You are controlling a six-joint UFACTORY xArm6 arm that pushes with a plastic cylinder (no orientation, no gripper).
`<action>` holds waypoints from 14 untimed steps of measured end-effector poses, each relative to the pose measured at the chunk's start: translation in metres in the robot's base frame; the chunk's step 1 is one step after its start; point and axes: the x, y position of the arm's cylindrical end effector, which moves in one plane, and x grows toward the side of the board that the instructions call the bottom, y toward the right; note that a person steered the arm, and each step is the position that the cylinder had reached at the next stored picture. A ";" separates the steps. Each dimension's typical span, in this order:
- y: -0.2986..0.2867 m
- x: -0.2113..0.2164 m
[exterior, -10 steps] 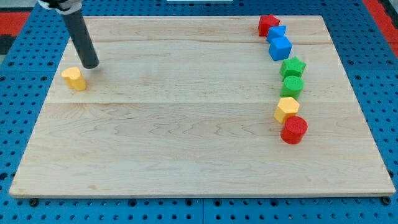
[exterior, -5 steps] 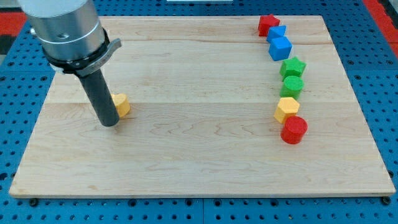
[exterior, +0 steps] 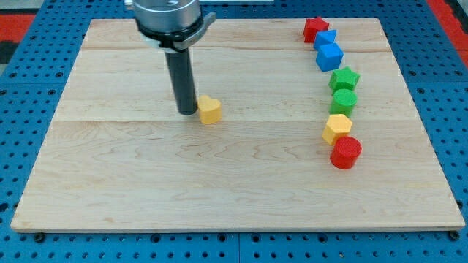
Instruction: Place the yellow heart below the red circle
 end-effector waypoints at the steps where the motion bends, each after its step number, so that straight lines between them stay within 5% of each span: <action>1: 0.018 -0.003; 3: 0.062 -0.015; 7: 0.155 0.036; 14: 0.198 0.129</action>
